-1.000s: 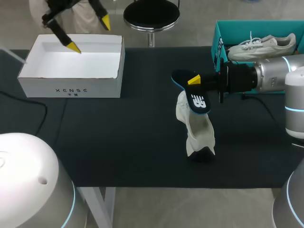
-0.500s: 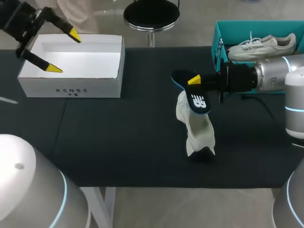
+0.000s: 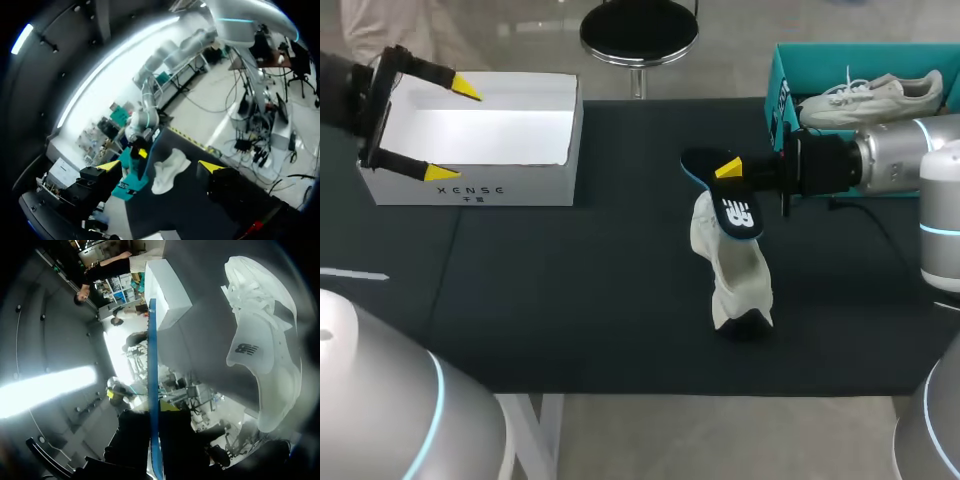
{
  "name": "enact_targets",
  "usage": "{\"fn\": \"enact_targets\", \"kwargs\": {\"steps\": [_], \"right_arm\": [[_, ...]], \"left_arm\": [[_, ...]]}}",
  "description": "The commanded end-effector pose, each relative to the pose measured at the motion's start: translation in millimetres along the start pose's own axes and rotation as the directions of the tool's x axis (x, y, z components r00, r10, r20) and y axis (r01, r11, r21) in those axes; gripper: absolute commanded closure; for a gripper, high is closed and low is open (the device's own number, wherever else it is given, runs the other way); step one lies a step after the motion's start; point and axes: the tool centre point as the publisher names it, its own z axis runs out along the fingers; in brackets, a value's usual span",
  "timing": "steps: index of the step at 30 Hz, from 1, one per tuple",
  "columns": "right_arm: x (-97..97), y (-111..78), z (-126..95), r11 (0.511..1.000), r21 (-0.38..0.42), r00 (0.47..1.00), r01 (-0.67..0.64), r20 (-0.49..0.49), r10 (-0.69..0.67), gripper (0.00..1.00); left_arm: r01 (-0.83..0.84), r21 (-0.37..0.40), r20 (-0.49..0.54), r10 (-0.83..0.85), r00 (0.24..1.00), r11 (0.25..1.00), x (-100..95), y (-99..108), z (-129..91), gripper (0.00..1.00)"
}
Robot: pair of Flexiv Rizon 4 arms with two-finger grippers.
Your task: Take the shoe out of the shoebox, open the shoe tongue, remove and reinsert the insole, then place the shoe into the shoebox
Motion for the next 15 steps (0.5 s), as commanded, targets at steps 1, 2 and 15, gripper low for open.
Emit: {"fn": "enact_targets", "kwargs": {"steps": [1, 2, 15], "right_arm": [[-0.5, 0.7, 1, 1.000, 0.000, 1.000, 0.000, 0.001, 0.000, 1.00], [-0.5, 0.7, 1, 1.000, 0.000, 1.000, 0.000, 0.001, 0.000, 1.00], [-0.5, 0.7, 1, 1.000, 0.000, 1.000, 0.000, 0.001, 0.000, 1.00]], "left_arm": [[-0.048, 0.021, 0.205, 0.043, 0.978, 0.999, 4.6, 5, 12, 0.00], [-0.056, 0.024, 0.205, 0.050, 0.978, 0.998, 3.6, 5, 15, 0.00], [-0.114, 0.040, 0.212, 0.103, 0.972, 0.993, -9.6, 8, 59, 0.00]]}}
